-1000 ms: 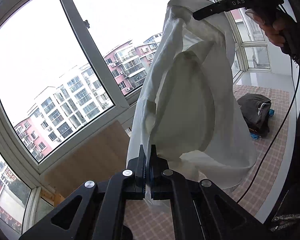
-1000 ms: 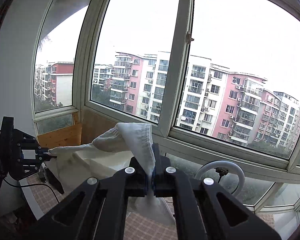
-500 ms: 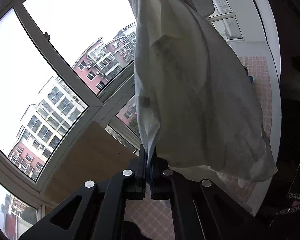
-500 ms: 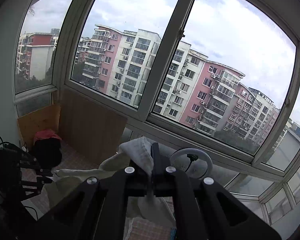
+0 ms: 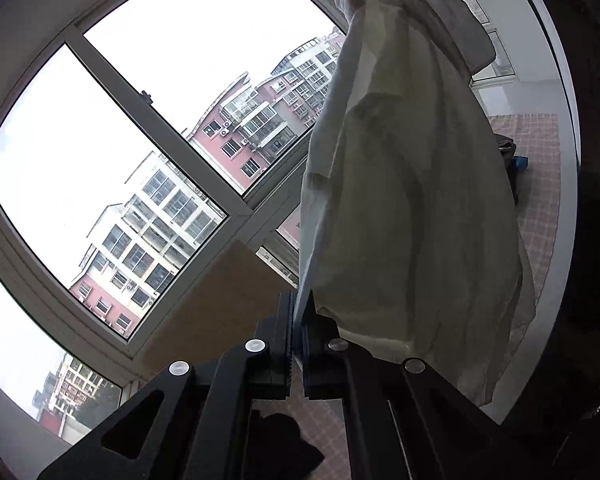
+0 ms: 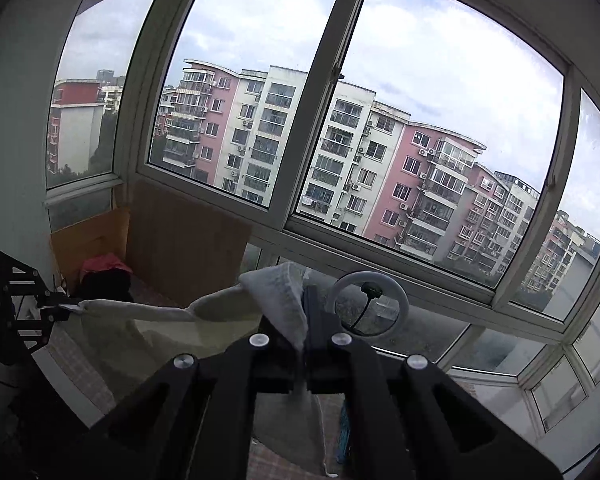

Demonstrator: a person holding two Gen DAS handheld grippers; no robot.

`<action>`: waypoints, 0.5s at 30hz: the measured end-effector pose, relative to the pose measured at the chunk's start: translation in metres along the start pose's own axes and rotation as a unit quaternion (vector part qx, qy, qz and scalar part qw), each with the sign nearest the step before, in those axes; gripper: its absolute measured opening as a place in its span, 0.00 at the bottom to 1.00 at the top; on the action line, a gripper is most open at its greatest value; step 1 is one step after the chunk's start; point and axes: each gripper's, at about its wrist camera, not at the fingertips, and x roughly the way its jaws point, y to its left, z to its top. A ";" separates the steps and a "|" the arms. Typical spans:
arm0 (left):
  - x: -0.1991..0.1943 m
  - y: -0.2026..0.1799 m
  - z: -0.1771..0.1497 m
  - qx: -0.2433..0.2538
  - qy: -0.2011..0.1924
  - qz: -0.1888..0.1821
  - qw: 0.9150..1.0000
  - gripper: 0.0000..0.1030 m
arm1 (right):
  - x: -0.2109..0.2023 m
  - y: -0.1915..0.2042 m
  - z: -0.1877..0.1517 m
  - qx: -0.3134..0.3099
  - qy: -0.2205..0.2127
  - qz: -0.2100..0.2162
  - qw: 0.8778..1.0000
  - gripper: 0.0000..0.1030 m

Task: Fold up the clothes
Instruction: 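Lift the white shirt high off the cloth with both grippers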

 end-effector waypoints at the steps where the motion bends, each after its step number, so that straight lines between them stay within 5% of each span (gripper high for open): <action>1: -0.006 0.002 0.003 -0.004 -0.001 0.001 1.000 0.04 | -0.007 -0.006 -0.002 0.005 -0.004 0.006 1.000 0.02; 5: -0.025 0.003 0.013 0.009 -0.003 0.031 0.999 0.05 | -0.026 -0.017 0.000 0.003 -0.028 0.006 1.000 0.02; 7: -0.021 0.006 0.014 -0.018 -0.031 -0.001 0.999 0.05 | -0.030 -0.019 0.002 0.010 -0.049 0.029 0.998 0.02; 8: -0.006 0.001 0.010 -0.015 -0.011 -0.004 1.000 0.05 | -0.026 -0.017 0.002 0.006 -0.046 0.024 0.999 0.03; 10: 0.024 -0.007 0.002 -0.009 0.028 -0.010 1.000 0.02 | 0.006 -0.007 -0.004 -0.015 -0.001 -0.006 1.000 0.02; 15: 0.063 0.006 -0.026 -0.047 0.035 -0.051 0.997 0.00 | 0.061 0.000 -0.031 -0.013 0.035 0.020 0.999 0.02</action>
